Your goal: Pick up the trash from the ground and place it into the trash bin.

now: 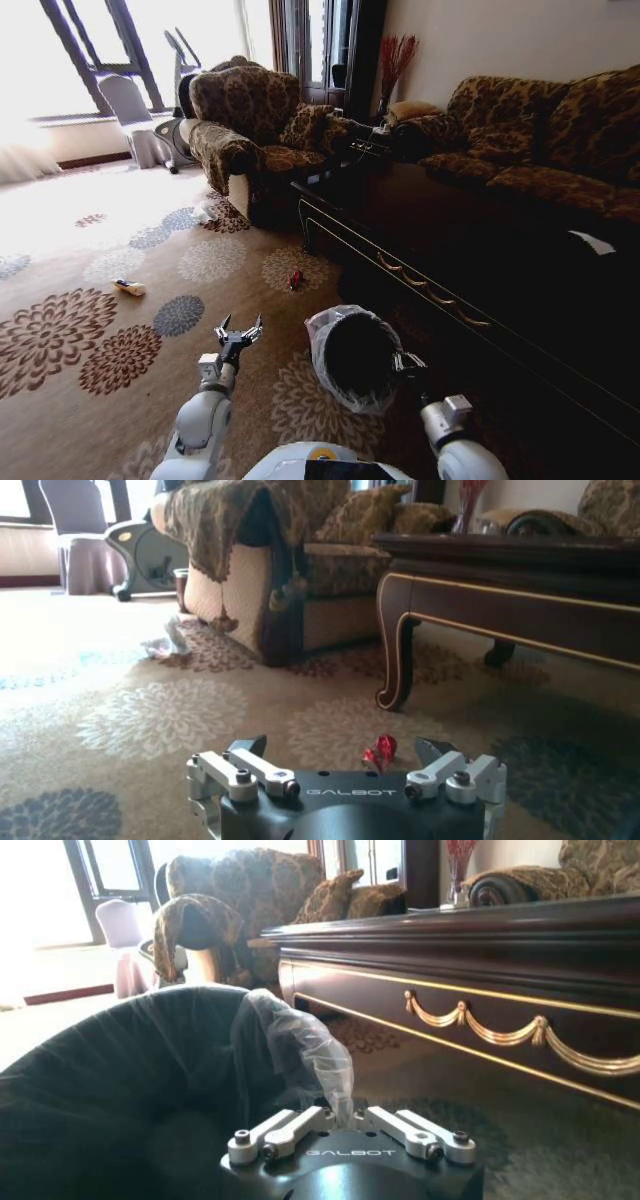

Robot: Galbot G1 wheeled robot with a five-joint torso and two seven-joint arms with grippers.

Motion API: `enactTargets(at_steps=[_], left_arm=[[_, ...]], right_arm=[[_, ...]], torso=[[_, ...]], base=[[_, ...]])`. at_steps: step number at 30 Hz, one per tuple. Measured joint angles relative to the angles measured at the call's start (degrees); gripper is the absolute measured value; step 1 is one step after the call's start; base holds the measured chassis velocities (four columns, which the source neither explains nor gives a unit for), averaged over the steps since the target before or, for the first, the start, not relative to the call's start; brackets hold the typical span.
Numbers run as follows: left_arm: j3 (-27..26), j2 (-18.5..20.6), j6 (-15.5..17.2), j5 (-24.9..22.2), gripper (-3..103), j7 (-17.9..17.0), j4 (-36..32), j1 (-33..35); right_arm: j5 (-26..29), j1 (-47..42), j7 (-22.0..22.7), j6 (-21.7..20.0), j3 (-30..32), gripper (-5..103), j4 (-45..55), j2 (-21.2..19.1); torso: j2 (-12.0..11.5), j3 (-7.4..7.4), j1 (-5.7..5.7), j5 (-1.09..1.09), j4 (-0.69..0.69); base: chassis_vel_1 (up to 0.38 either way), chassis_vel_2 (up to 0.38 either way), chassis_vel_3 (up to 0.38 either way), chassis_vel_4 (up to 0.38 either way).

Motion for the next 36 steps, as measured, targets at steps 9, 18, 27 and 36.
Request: enactTargets(at_steps=[9, 18, 27, 36], left_arm=[[1.4, 0.4, 0.7, -0.1, 100, 0.5, 4.8, -2.6], [3.3, 1.9, -0.6, -0.6, 100, 1.3, 11.7, -6.5], [6.8, 3.6, -1.1, -0.7, 100, 1.8, 19.1, -11.9], [7.9, 3.3, -2.3, -0.7, 100, 2.0, 23.3, -14.1]], right_arm=[[-1.1, -0.4, -1.8, 1.0, 0.0, 4, -0.5, 0.4], [-1.1, -0.3, -1.9, 1.0, 0.1, 4, -0.7, 0.4], [-1.1, -0.8, -1.9, 2.5, 0.2, 4, -0.9, 0.6], [-1.7, -1.7, -2.8, 3.2, 0.1, 4, -0.9, 1.1]], torso=[[0.0, 0.01, 0.01, 0.0, 0.01], [0.0, 0.0, 0.0, 0.0, 0.01], [0.0, 0.0, 0.0, 0.0, 0.0], [0.0, 0.0, 0.0, 0.0, 0.02]], base=[[-0.062, 0.06, 0.068, -0.072], [0.0, 0.0, 0.0, 0.0], [-0.04, 0.034, 0.04, -0.037], [-0.062, 0.068, 0.079, -0.075]])
